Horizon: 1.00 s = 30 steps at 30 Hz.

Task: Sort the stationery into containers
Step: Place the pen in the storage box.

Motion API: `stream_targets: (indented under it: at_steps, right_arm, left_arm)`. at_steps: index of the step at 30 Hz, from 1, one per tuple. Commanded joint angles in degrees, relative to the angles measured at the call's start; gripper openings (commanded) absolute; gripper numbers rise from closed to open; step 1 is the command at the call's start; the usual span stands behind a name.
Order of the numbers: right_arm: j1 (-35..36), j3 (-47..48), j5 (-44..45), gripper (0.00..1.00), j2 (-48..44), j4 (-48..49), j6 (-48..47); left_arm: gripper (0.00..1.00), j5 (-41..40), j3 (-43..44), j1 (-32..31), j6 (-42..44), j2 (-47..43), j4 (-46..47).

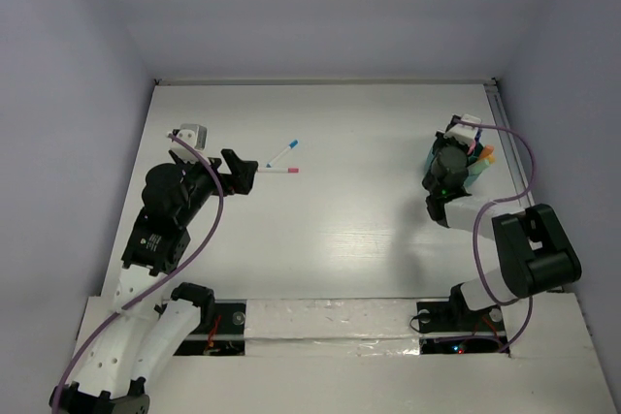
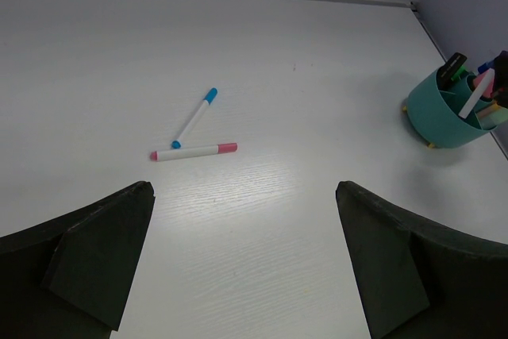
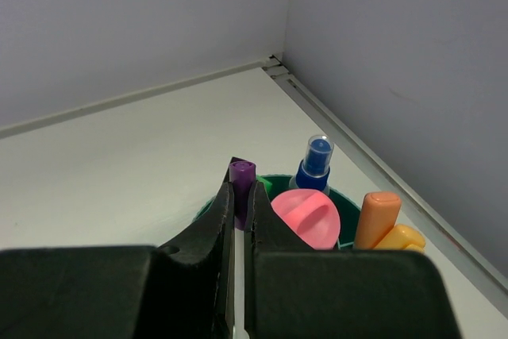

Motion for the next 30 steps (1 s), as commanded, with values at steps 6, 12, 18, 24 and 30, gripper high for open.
stream_targets:
  at_steps: [6, 12, 18, 24, 30]
  right_arm:
    - [-0.4, -0.6, 4.4, 0.0, 2.1, 9.6, -0.7]
    - [-0.4, -1.4, 5.1, 0.17, 1.0, 8.6, 1.2]
    - [-0.4, -2.0, 3.4, 0.45, -3.4, 4.3, 3.8]
    - [-0.4, -0.9, -0.3, 0.59, -8.0, -2.8, 7.3]
    - [-0.4, 11.8, -26.0, 0.47, -11.5, -29.8, 16.1]
  left_arm:
    - [0.99, 0.1, 0.3, -0.3, 0.3, 0.0, 1.5]
    - [0.99, 0.1, 0.4, -0.3, 0.3, 0.1, 1.5]
    - [0.99, 0.1, 0.3, -0.3, 0.2, 0.1, 1.6]
    - [0.99, 0.0, 0.3, -0.3, 0.2, -0.2, 1.5]
    - [0.99, -0.3, 0.3, -0.3, 0.2, 0.0, 1.6]
